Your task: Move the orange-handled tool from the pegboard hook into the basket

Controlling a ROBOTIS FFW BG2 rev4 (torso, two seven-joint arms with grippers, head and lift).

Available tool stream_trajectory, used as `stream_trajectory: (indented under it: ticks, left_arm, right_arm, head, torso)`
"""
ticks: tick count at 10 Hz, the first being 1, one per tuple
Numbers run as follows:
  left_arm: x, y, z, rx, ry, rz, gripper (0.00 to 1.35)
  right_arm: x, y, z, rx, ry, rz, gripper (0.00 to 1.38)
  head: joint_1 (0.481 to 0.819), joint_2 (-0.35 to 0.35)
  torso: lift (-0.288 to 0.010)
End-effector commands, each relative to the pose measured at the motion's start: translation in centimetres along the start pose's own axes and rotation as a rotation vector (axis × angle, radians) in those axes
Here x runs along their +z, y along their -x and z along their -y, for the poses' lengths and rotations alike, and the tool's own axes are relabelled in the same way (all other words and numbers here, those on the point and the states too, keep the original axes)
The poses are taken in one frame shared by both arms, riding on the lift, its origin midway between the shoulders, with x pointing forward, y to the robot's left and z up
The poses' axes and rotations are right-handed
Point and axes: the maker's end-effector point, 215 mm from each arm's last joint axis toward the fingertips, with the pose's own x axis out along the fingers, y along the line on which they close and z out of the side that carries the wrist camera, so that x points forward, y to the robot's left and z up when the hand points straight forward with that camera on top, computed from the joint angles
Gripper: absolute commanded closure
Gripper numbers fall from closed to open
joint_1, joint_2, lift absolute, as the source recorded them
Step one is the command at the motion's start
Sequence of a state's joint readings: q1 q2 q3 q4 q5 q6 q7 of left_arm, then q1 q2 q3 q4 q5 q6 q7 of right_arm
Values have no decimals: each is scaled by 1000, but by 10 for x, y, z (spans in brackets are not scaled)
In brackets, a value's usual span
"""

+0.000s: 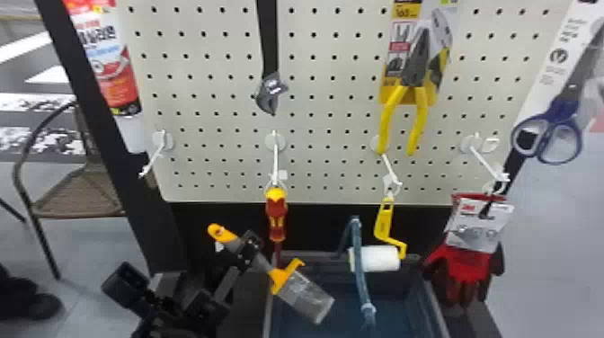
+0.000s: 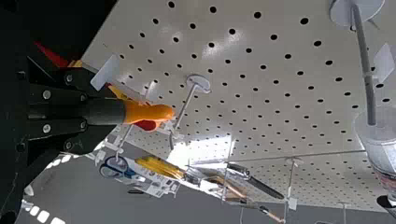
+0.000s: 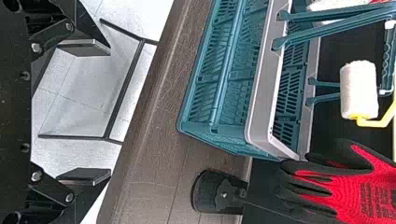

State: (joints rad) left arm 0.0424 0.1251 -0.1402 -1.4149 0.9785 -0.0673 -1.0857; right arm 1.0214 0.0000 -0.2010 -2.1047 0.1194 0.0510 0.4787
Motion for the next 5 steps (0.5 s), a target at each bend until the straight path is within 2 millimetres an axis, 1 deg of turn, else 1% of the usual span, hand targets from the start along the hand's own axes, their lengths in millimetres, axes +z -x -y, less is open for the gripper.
stream_trajectory:
  ticks: [1, 3, 5]
  left_arm:
    - [-10, -3, 2, 5, 25, 26, 1176]
    - [-25, -7, 5, 5, 58, 40, 1176]
    - [-44, -9, 7, 17, 102, 44, 1174]
  right_arm:
    - [-1, 0, -1, 1, 0, -3, 352]
    - [-1, 0, -1, 4, 0, -4, 352]
    - [-2, -1, -2, 9, 2, -7, 352]
  head:
    - [549, 0]
    - [549, 0]
    - [549, 0]
  torso:
    - [-100]
    - [-100]
    - [-100]
